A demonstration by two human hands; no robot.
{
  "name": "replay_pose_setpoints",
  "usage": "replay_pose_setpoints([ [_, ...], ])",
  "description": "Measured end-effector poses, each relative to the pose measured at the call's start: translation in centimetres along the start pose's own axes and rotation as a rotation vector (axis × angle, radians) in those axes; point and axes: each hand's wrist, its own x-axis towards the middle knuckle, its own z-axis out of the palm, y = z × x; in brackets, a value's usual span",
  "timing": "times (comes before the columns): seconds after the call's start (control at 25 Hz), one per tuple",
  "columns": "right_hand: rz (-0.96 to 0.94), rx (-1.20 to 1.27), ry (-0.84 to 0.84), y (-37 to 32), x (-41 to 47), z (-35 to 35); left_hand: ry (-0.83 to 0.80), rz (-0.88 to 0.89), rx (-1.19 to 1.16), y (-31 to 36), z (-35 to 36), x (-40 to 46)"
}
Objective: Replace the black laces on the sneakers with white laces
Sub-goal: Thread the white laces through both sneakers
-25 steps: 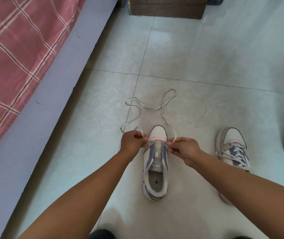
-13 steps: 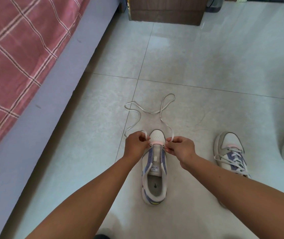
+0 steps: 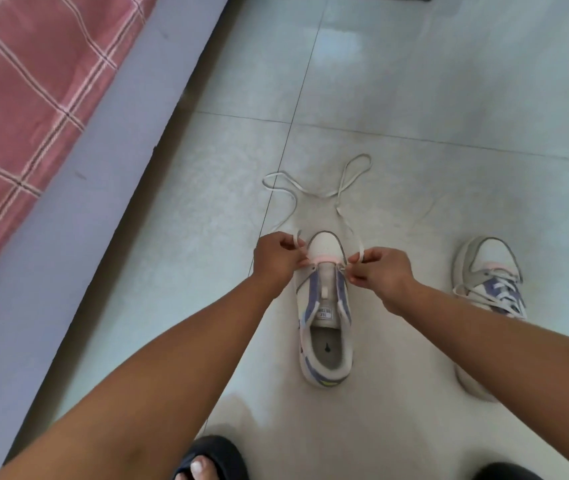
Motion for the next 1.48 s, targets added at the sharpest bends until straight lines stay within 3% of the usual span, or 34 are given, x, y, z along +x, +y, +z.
replay_pose_setpoints([
  [0.36,-0.064,-0.027,0.078,0.3,-0.4,0.7,-0.009,0.027,0.036,-1.4,-0.5,-0.2],
  [0.52,-0.199,-0.251,0.121,0.1,-0.9,1.0,-0.052,0.058,0.076,-1.2,-0.9,0.1],
  [0.84,-0.223,-0.280,0.152,0.3,-1.3,1.4,-0.121,0.136,0.406,-1.1,-1.2,0.6],
  [1.0,-0.258,-0.339,0.173,0.5,-1.3,1.6,-0.032,0.209,0.519,-1.2,-0.4,-0.1],
  [1.12,-0.351,-0.586,0.220,0.8,-1.6,1.8,0.096,0.254,0.507,-1.7,0.7,-1.3],
  [1.24,-0.489,-0.832,0.163,1.4,-2.3,1.9,0.114,0.349,0.538,-2.9,1.5,-2.7],
  [1.4,-0.554,-0.702,0.077,1.9,-3.2,1.7,0.071,0.471,0.741,-4.3,2.7,-4.6],
  [1.48,-0.568,-0.773,0.056,2.1,-3.8,2.1,0.068,0.506,0.859,-4.2,3.1,-4.9],
])
